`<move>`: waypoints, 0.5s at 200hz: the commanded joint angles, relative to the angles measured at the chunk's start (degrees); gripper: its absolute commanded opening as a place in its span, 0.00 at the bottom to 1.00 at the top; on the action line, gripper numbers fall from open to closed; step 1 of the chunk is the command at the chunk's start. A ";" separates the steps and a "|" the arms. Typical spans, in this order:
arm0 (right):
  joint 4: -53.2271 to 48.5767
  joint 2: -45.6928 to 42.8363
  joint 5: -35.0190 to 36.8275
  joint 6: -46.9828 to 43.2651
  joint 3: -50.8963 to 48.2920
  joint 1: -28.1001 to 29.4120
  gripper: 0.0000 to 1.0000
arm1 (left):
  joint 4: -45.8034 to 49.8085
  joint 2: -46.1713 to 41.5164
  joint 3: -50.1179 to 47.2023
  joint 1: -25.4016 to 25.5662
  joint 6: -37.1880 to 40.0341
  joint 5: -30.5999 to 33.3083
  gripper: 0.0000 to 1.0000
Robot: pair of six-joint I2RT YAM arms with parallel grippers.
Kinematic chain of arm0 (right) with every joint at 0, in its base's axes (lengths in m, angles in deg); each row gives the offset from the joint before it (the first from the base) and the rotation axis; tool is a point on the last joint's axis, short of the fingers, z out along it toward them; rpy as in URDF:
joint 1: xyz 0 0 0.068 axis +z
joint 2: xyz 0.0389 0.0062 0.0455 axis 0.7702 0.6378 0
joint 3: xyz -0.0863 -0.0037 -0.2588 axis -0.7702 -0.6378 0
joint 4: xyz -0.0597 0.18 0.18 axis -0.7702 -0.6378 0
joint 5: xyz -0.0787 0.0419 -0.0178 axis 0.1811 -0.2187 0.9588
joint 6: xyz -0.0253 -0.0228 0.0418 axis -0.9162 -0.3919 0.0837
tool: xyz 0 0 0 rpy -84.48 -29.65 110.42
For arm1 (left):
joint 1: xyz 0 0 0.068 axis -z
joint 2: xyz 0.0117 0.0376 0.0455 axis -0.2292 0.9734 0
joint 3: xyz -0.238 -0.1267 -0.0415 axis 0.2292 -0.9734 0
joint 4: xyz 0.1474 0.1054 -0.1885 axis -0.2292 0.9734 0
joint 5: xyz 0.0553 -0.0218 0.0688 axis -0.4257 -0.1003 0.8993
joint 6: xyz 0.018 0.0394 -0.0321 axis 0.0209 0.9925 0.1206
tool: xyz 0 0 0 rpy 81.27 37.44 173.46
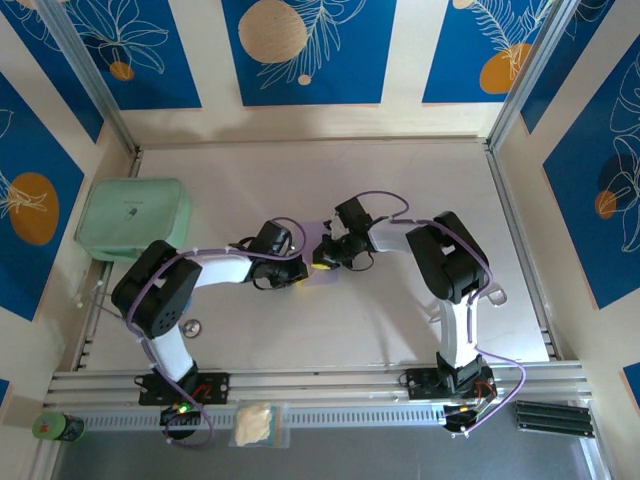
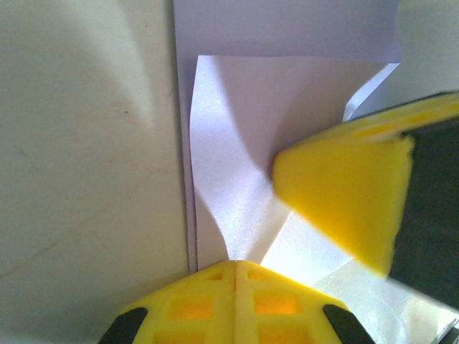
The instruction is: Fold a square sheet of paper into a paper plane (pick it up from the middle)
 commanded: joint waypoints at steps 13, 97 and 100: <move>0.32 3.45 7.16 -2.09 1.63 -6.05 0.00 | 9.66 1.72 -3.21 0.35 -0.40 1.65 0.00; -0.95 -3.55 2.80 -0.87 3.31 -12.22 0.01 | 9.43 1.71 -1.42 0.27 -0.22 1.17 0.00; -0.95 -4.35 2.71 -0.99 3.09 -12.06 0.01 | 9.35 1.67 -1.32 0.28 -0.17 1.16 0.00</move>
